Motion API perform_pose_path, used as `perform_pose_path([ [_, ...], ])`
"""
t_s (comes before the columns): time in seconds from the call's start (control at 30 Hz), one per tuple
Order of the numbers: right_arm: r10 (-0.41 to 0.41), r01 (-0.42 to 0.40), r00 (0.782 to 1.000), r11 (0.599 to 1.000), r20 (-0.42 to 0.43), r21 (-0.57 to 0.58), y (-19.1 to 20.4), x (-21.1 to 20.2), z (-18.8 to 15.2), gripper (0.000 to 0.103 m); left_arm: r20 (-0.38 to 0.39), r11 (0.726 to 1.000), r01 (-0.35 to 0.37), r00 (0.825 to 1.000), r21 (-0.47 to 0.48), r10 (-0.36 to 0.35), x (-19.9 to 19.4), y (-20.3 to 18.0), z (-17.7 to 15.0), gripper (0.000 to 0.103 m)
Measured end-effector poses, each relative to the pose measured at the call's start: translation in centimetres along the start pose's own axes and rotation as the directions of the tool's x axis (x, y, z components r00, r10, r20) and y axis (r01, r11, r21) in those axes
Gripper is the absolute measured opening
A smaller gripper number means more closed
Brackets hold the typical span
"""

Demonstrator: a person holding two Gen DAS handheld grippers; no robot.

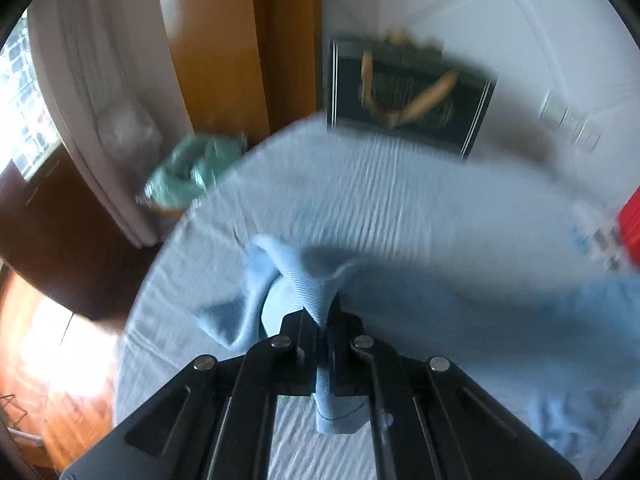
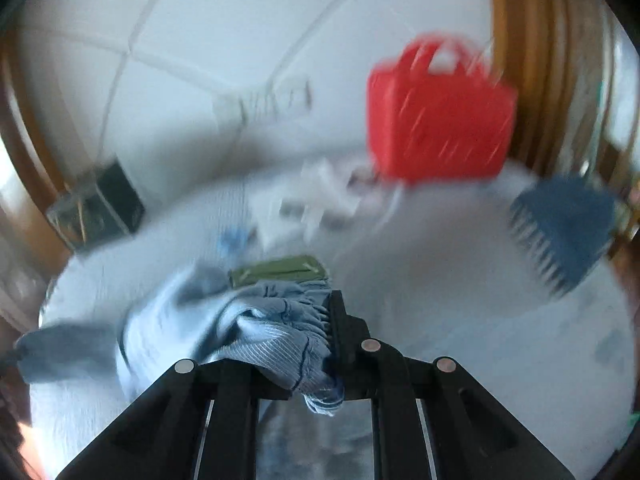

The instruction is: Fold clothes

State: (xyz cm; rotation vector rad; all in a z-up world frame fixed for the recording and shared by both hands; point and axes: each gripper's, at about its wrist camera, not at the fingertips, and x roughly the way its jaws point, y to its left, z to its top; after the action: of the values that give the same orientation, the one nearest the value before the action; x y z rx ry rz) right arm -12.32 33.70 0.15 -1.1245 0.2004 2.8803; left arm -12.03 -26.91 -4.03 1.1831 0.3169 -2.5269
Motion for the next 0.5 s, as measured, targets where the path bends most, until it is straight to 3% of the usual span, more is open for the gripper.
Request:
perform_pose_path([
  [0.17, -0.007, 0.012, 0.993, 0.999, 0.119, -0.040, -3.2, -9.8, 4.2, 0.014, 0.094, 0.995, 0.103, 0.990, 0.009, -0.103, -7.0, -0.1, 3.2, 0.003],
  [0.27, -0.018, 0.026, 0.997, 0.995, 0.081, -0.094, -4.5, -12.3, 6.3, 0.015, 0.087, 0.988, 0.145, 0.985, 0.050, -0.149, -8.2, -1.6, 5.3, 0.003],
  [0.37, -0.029, 0.023, 0.999, 0.992, -0.042, -0.121, -5.3, -9.3, 7.9, 0.015, 0.037, 0.990, 0.117, 0.992, 0.084, -0.120, -5.4, -3.9, 6.3, 0.003],
  [0.5, -0.050, 0.026, 0.975, 0.993, -0.217, -0.112, -5.6, 0.7, 8.2, 0.015, -0.060, 0.994, 0.045, 0.997, 0.099, -0.039, 2.4, -7.0, 7.8, 0.003],
])
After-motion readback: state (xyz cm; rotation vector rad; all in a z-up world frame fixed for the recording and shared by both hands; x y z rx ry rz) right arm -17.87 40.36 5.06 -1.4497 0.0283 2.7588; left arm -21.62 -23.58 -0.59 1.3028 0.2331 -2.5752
